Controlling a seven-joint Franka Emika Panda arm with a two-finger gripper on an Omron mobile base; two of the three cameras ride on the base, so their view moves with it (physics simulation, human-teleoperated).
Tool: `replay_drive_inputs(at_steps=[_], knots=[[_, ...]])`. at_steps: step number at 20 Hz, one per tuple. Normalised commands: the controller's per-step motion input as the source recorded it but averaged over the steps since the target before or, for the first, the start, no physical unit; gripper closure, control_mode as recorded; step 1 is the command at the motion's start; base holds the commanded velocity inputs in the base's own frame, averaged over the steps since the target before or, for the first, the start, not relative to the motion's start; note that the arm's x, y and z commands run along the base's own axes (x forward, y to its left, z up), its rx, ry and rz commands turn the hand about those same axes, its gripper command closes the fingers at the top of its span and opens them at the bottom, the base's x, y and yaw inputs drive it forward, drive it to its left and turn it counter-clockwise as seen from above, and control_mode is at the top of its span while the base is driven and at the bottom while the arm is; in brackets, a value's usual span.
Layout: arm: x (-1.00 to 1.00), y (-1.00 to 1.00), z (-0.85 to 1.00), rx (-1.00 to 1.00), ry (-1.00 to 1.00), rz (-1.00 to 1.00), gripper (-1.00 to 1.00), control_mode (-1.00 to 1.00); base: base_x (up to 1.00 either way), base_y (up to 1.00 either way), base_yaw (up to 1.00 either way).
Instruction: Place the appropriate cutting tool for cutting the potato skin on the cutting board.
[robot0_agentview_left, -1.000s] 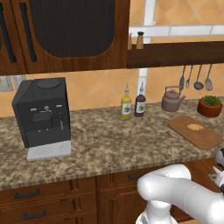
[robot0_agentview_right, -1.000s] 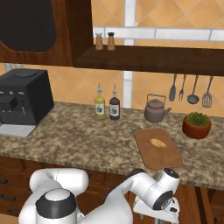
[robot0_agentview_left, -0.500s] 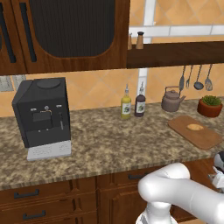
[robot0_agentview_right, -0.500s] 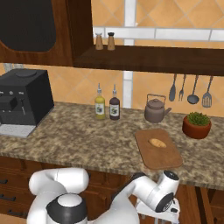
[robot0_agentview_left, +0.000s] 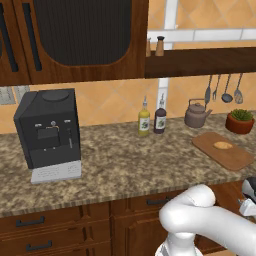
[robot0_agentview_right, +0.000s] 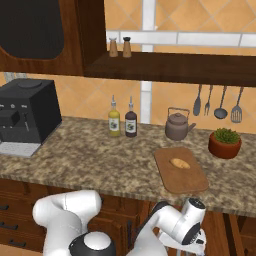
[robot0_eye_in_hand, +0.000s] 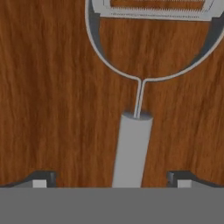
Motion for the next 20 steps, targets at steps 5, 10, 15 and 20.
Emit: replay_drive_inputs(at_steps=[5,10,15,20], knots=[[0.14,-0.01,-0.38,0.00,0.01,0.00,-1.00,-1.00,0.00,0.00,0.00],[-0.06,0.05,-0.42,-0.02,0.00,0.00,1.00,-1.00,0.00,0.00,0.00],[-0.34,0.23,-0.40,-0.02,0.00,0.00,1.00,-1.00,0.00,0.00,0.00],[-0.28,0.46,-0.21,-0.05,0.00,-0.01,1.00,-1.00,0.00,0.00,0.00]])
